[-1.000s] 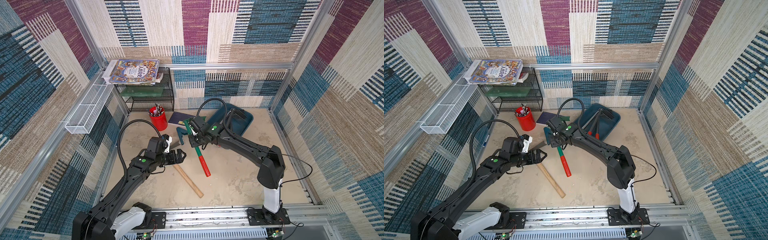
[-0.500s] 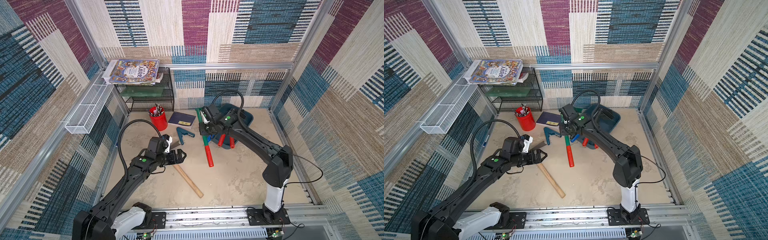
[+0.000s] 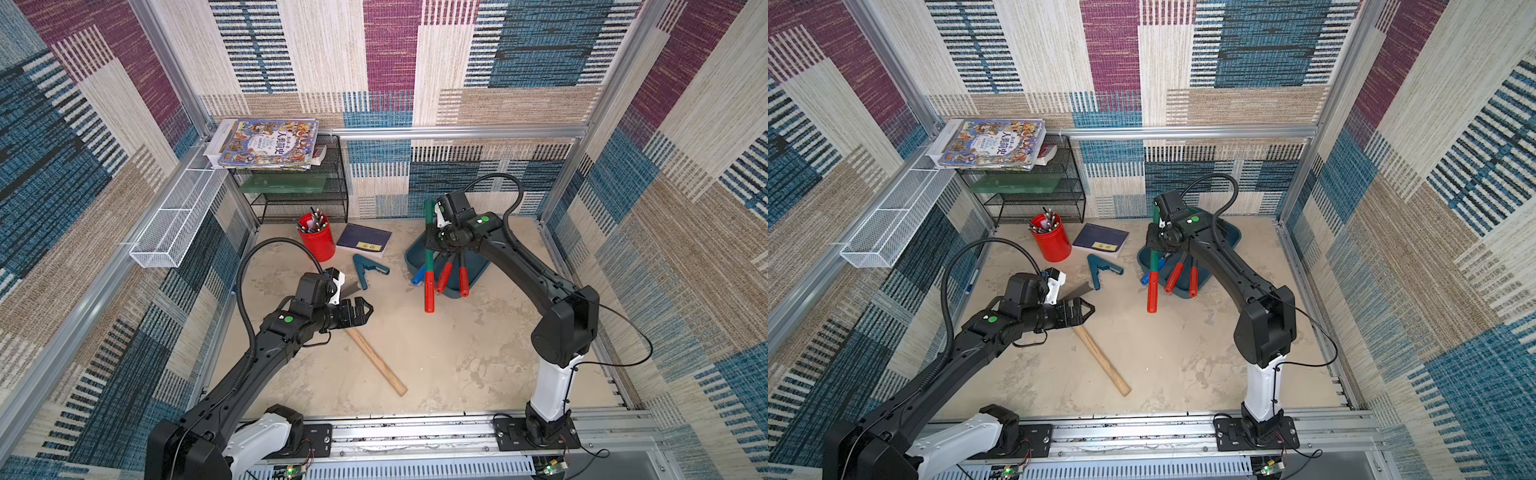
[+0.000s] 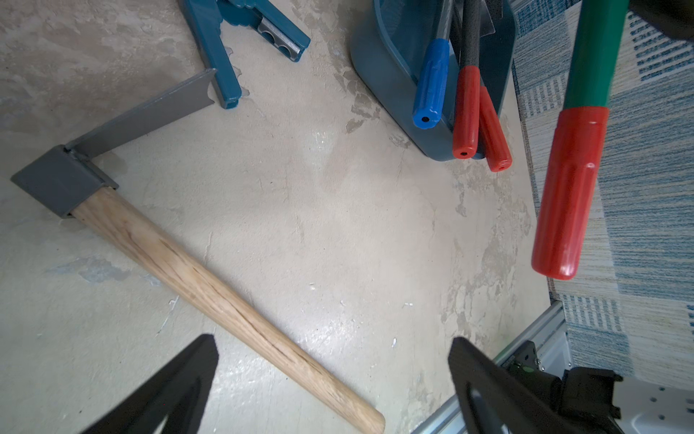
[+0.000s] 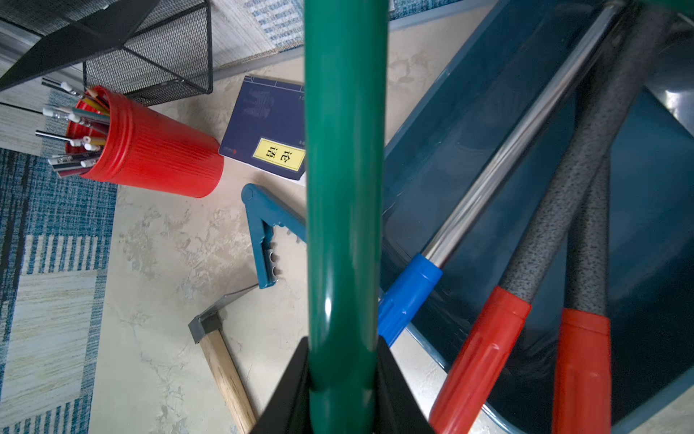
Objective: Put the small hoe into the storage box
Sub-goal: Place the hoe in the storage box.
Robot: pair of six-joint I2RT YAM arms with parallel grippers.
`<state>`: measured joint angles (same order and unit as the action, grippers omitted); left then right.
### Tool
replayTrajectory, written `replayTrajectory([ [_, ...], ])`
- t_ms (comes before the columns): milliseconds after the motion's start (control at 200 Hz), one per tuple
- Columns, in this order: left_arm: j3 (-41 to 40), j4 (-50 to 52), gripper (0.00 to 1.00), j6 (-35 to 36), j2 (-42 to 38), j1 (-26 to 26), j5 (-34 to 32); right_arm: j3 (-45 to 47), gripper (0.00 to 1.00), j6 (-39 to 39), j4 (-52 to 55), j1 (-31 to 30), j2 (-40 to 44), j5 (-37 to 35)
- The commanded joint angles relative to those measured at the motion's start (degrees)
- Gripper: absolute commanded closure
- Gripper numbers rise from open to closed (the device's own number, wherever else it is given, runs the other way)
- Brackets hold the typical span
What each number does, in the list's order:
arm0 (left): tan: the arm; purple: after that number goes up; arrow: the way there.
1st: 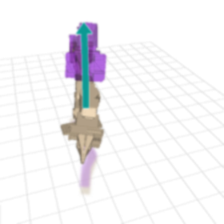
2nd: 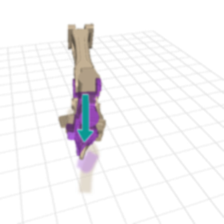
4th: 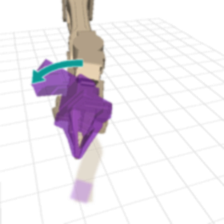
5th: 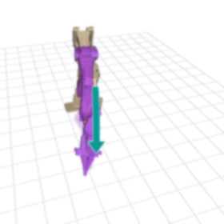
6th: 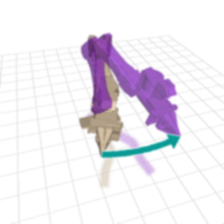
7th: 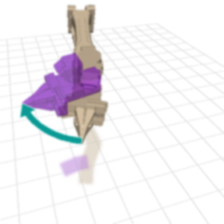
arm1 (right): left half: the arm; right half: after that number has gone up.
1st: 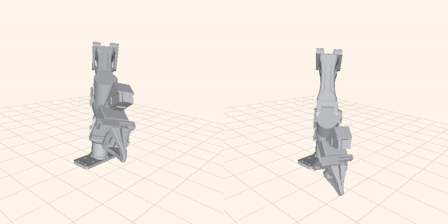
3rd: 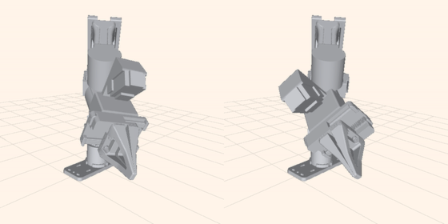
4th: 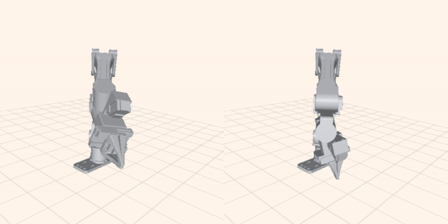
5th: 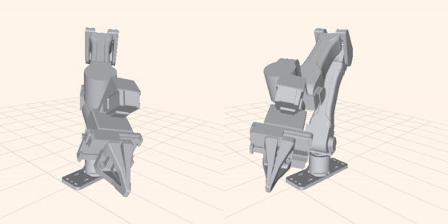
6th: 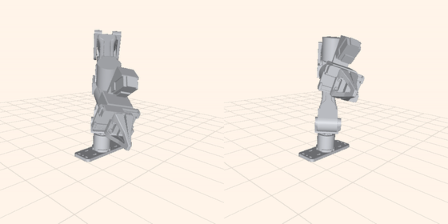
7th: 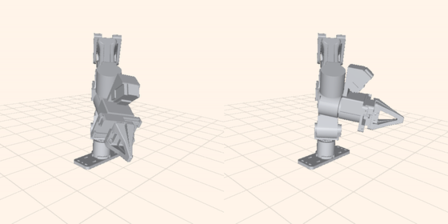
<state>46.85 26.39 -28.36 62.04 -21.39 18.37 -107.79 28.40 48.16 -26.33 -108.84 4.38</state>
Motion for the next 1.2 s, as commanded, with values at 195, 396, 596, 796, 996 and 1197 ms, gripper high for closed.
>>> replayTrajectory([
  [195, 0.7, 0.0, 0.00, 0.7, 0.1, 0.1, 0.7, 1.8, 1.00, 1.0, -8.8, 6.2, 0.4, 5.1],
  [396, 0.4, 0.0, 0.00, 0.6, 0.1, 0.0, 0.7, 4.6, 1.00, 1.7, -12.3, 11.3, 0.5, 10.0],
  [596, 0.3, -0.3, 0.00, 0.4, 0.1, 0.1, 0.8, 7.5, 1.00, 2.0, -16.4, 15.4, 0.0, 13.9],
  [796, 0.0, -0.4, 0.00, 0.2, 0.1, 0.1, 1.0, 10.5, 1.00, 2.7, -20.9, 18.4, -1.3, 18.3],
  [996, 0.0, -0.4, 0.00, 0.1, 0.0, 0.1, 1.0, 11.8, 1.00, 2.9, -23.7, 20.3, -2.6, 19.9],
  [1197, -0.3, -0.8, 0.00, -0.3, 0.4, 0.1, 1.0, 12.1, 1.00, 3.6, -24.8, 21.1, -3.9, 20.7],
])
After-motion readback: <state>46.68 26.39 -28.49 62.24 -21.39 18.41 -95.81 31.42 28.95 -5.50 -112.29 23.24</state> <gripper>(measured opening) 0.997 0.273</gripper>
